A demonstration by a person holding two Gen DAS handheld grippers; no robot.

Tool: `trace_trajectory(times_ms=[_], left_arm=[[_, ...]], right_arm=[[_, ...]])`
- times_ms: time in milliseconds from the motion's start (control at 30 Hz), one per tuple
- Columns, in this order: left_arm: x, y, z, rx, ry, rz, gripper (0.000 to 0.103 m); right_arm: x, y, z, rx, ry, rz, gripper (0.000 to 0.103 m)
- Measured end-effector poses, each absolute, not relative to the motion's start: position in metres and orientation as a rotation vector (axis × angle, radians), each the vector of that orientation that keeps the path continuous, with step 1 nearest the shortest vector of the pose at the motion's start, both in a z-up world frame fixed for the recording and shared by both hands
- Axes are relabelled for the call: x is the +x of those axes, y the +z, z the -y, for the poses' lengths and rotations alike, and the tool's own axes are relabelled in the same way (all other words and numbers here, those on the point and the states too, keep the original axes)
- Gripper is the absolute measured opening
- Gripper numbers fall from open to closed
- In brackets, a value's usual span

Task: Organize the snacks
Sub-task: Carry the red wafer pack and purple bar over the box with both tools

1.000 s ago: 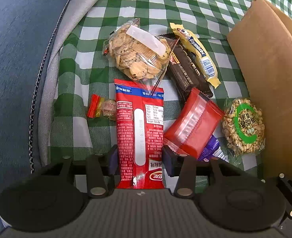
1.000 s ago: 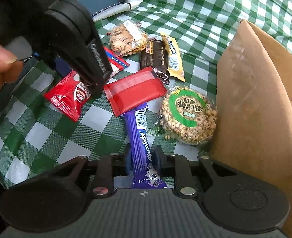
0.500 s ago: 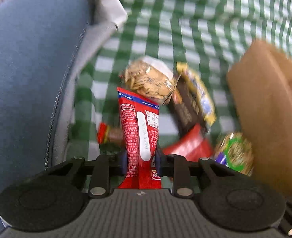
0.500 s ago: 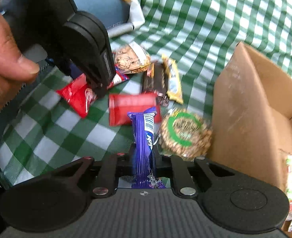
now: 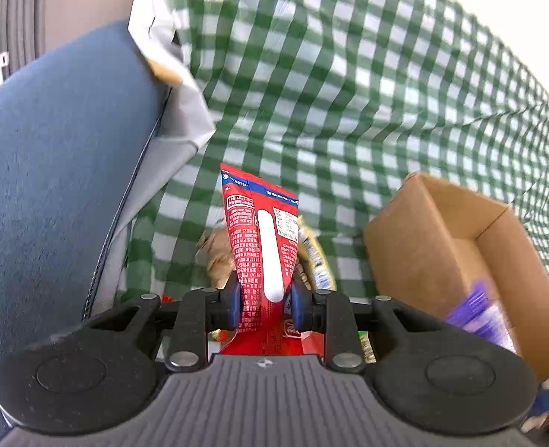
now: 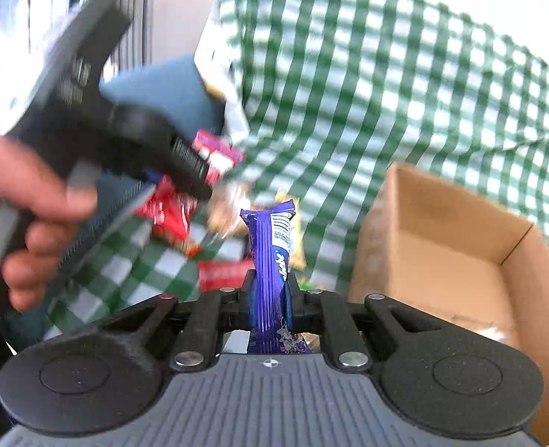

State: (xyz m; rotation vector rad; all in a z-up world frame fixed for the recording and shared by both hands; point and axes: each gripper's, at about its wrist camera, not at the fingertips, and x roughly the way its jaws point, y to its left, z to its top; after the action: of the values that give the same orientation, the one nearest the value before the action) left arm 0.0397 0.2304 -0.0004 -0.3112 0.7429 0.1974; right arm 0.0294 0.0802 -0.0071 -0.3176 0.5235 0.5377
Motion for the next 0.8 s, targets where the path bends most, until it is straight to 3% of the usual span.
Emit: trace_trajectory(times_ms=[300, 800], left_arm=[[0.035, 0.015, -0.212, -0.282, 0.138, -0.681, 0.028], [0.048, 0.023, -0.149, -0.216, 0.042, -0.62, 0.028]], right_arm=[[0.044, 0.043, 0.026, -0.276, 0.455, -0.355, 0.014], [0.07, 0.003, 0.132, -0.2, 0.217, -0.382, 0.014]])
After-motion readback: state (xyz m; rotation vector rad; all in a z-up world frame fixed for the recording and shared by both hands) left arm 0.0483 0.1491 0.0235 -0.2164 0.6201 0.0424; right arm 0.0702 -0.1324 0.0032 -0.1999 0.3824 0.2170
